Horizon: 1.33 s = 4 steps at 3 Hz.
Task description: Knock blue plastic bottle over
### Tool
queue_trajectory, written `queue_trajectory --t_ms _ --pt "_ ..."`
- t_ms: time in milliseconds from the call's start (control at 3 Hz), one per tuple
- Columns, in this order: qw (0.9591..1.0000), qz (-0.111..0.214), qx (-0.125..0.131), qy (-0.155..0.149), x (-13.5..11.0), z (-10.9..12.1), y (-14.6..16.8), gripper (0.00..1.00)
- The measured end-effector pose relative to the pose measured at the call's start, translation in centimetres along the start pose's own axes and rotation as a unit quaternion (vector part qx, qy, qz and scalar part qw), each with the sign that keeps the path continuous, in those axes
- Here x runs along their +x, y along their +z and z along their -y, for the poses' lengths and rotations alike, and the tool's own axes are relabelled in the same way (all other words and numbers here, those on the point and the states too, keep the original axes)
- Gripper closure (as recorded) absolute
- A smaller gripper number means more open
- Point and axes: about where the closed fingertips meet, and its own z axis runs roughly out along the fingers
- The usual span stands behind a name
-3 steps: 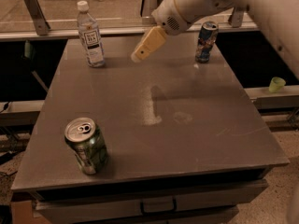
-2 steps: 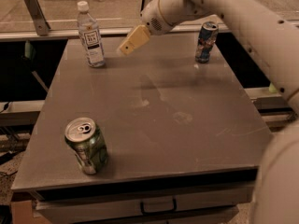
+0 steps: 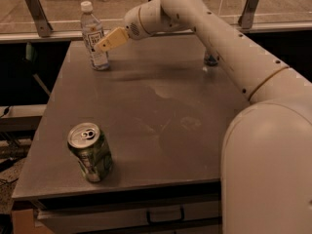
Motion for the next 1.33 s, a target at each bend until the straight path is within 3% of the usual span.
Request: queue_trajectory --t_ms 333,667,1000,1333 --pt "0.9993 0.018 -0.026 0.018 -0.6 -1.5 2.5 0.0" --pt "0.9972 0.038 -0.058 0.03 -1.3 -3.4 4.0 0.17" --pt "0.9944 0.058 -0.081 0.036 -2.1 -4.6 4.7 0.42" --pt "0.9924 0.076 -0.087 0.043 -2.7 -4.9 4.3 0.64"
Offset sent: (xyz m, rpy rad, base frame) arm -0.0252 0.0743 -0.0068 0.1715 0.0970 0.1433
